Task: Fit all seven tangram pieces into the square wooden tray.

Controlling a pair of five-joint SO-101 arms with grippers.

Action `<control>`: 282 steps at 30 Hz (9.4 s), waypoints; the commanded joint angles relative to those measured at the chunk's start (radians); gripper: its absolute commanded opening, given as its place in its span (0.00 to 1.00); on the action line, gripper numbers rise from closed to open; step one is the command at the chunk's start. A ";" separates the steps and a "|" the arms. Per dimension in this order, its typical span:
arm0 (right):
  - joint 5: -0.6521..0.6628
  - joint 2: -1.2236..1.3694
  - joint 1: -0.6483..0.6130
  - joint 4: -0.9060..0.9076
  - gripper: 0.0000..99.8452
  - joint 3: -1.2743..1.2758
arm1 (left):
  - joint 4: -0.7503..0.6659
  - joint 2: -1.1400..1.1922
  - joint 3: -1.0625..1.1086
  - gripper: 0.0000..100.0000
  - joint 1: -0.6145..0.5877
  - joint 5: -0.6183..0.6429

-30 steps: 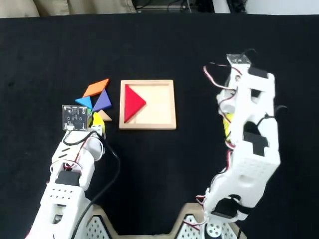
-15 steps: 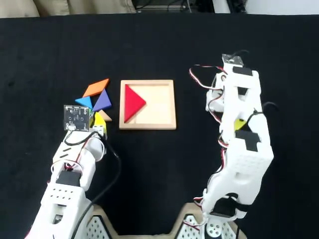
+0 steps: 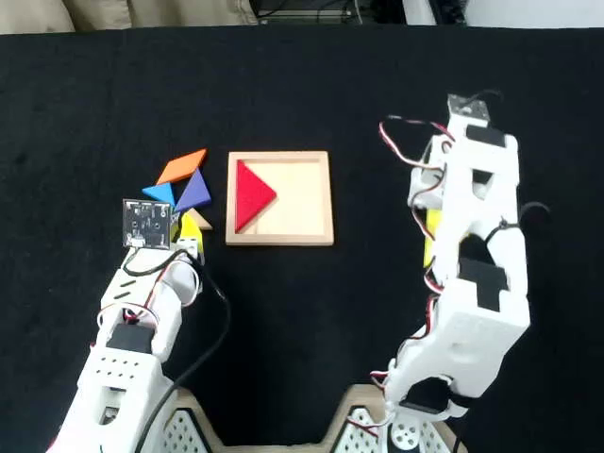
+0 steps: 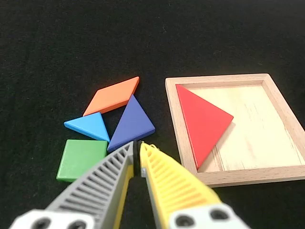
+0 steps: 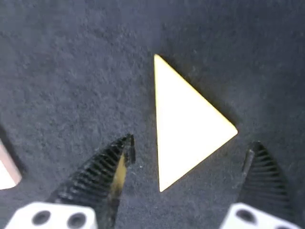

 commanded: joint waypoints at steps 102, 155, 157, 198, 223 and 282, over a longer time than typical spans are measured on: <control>0.109 0.033 0.031 -0.095 0.29 0.048 | -0.018 -0.014 -0.027 0.04 0.013 -0.006; 0.196 -0.082 -0.003 -0.114 0.39 0.071 | -0.017 -0.014 -0.028 0.04 0.013 -0.006; 0.196 -0.053 -0.002 -0.121 0.39 0.067 | -0.017 -0.014 -0.028 0.04 0.013 -0.006; 0.196 0.117 0.046 -0.127 0.25 -0.051 | -0.017 -0.014 -0.027 0.04 0.031 -0.006; 0.442 -0.116 -0.026 -0.098 0.25 -0.013 | -0.018 -0.014 -0.027 0.04 0.033 -0.006; 1.073 0.263 -0.701 0.152 0.44 -0.407 | -0.025 -0.014 -0.038 0.04 -0.085 0.038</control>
